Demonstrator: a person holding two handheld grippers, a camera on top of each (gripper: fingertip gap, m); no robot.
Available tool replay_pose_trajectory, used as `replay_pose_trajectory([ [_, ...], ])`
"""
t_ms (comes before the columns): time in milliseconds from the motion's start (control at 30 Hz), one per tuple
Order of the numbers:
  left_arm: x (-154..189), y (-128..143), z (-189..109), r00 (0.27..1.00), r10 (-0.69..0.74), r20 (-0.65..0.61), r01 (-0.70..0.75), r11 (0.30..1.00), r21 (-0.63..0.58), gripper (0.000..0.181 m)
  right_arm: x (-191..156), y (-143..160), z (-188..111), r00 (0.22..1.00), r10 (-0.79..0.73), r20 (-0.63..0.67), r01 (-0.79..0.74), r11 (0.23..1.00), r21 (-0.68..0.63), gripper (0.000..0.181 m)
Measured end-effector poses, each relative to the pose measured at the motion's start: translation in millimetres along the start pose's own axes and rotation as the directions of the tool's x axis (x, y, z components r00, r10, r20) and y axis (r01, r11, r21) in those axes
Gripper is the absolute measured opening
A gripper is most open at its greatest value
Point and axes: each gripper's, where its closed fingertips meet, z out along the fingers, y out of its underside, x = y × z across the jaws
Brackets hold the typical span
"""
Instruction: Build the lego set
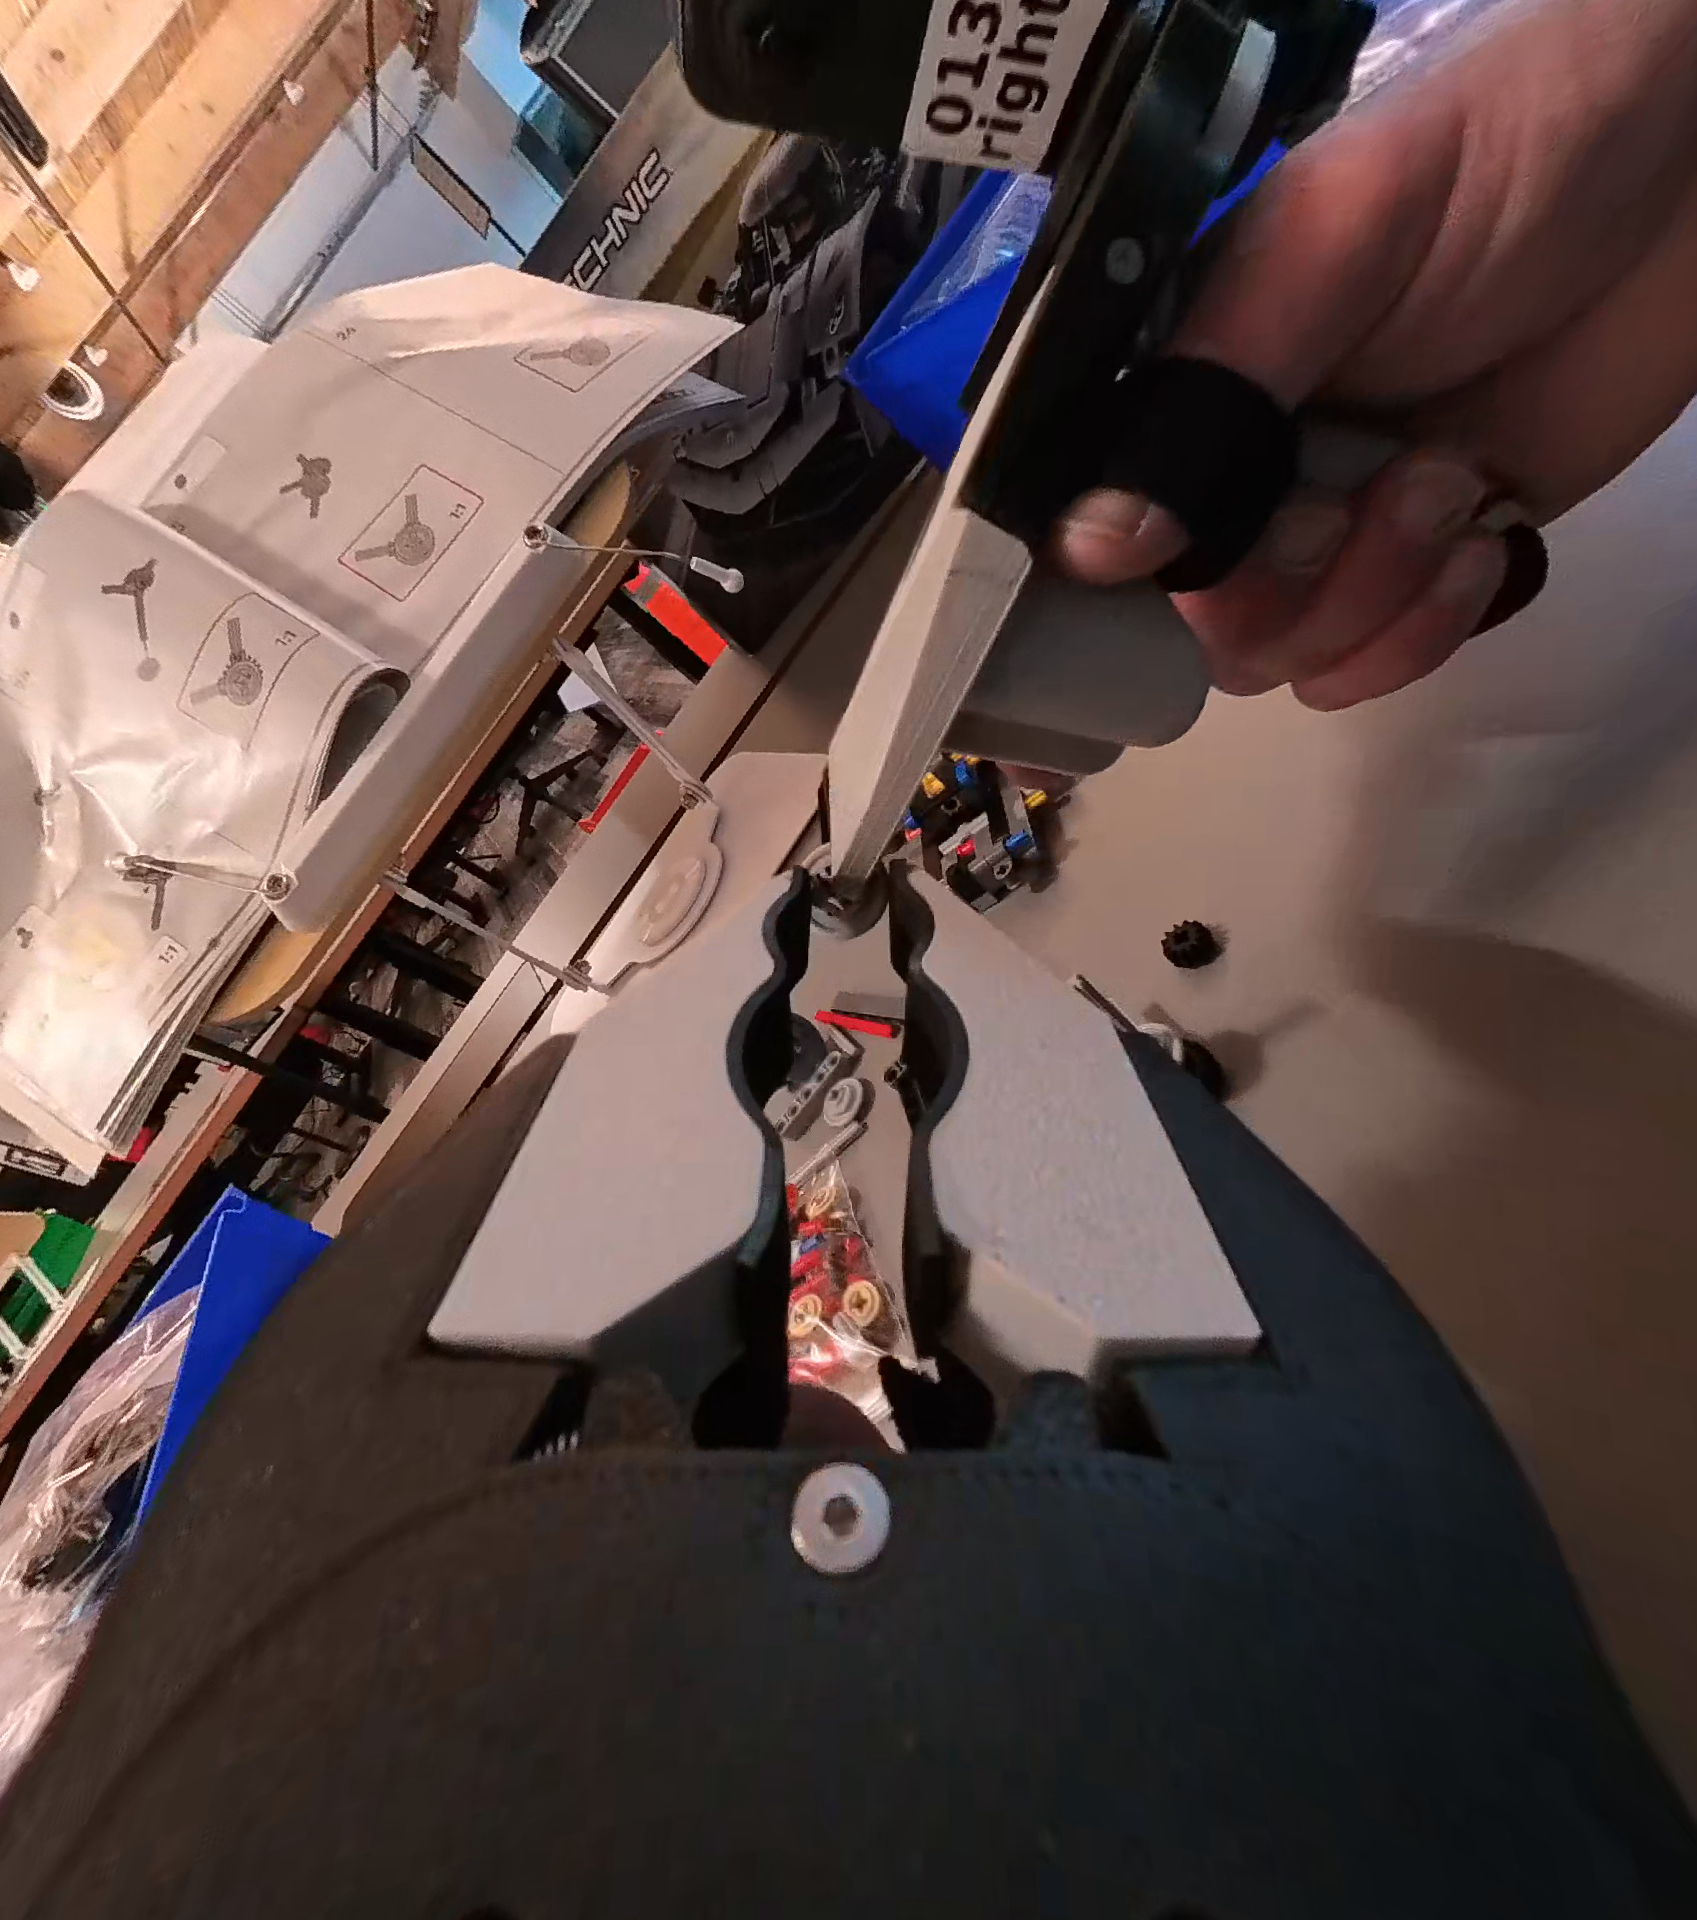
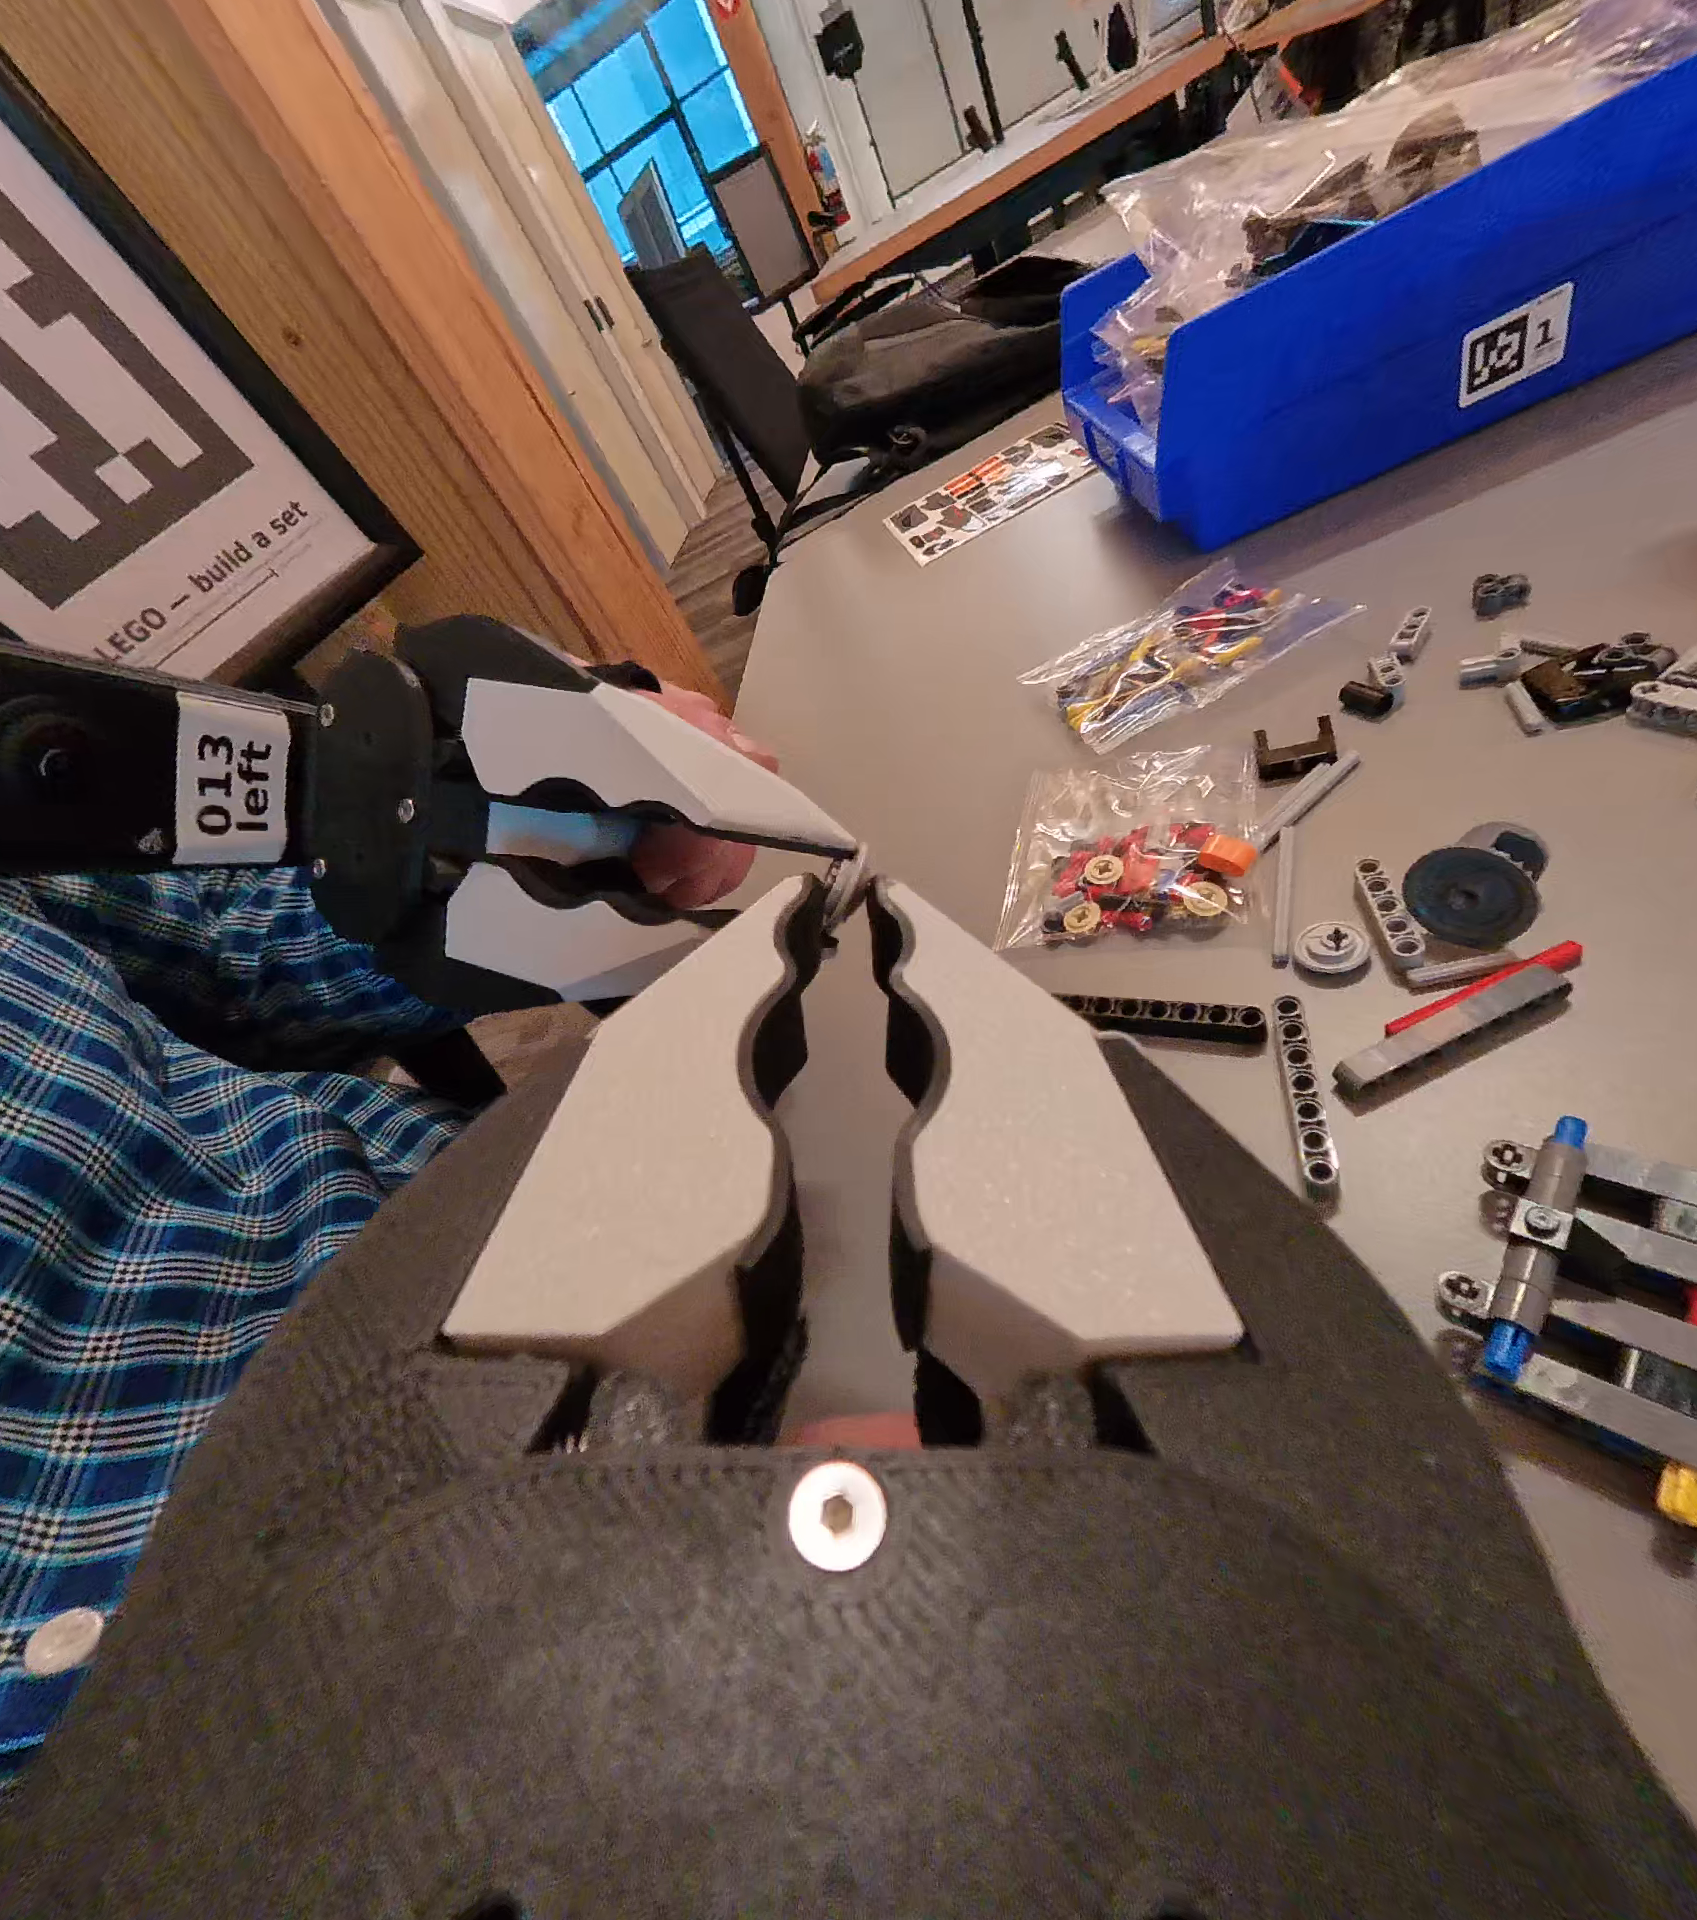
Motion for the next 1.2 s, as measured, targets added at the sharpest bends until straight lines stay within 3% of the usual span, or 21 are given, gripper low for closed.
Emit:
replay_pose_trajectory([
  [133, -3, -3, 0, 0.999, -0.045, 0.010, 0.045, 0.999, 0.022, 0.013, 1, -6, -4, 0.995, 0.087, 0.040, -0.089, 0.995, 0.049, 0.005],
  [200, -10, -5, -1, 0.996, -0.083, 0.034, 0.082, 0.996, 0.033, 0.023, 1, -13, -9, 0.986, 0.145, 0.086, -0.154, 0.983, 0.099, 0.005],
  [400, -22, -12, 3, 0.934, -0.355, -0.052, 0.358, 0.931, 0.077, 0.023, -4, -31, -22, 0.956, 0.215, 0.202, -0.256, 0.944, 0.207, 0.005],
  [633, -18, -26, 7, 0.681, -0.657, -0.324, 0.707, 0.705, 0.057, 0.007, -9, -36, -29, 0.954, 0.188, 0.235, -0.245, 0.939, 0.243, 0.005],
  [833, -15, -36, 2, 0.451, -0.750, -0.484, 0.865, 0.502, 0.028, 0.006, -16, -39, -32, 0.956, 0.138, 0.257, -0.206, 0.943, 0.261, 0.005],
  [1033, -14, -47, -6, 0.299, -0.739, -0.604, 0.933, 0.360, 0.021, 0.011, -21, -43, -35, 0.956, 0.115, 0.270, -0.193, 0.939, 0.284, 0.005],
  [1200, -14, -48, -6, 0.252, -0.733, -0.632, 0.950, 0.311, 0.018, 0.010, -24, -41, -32, 0.959, 0.096, 0.268, -0.172, 0.946, 0.275, 0.005],
])
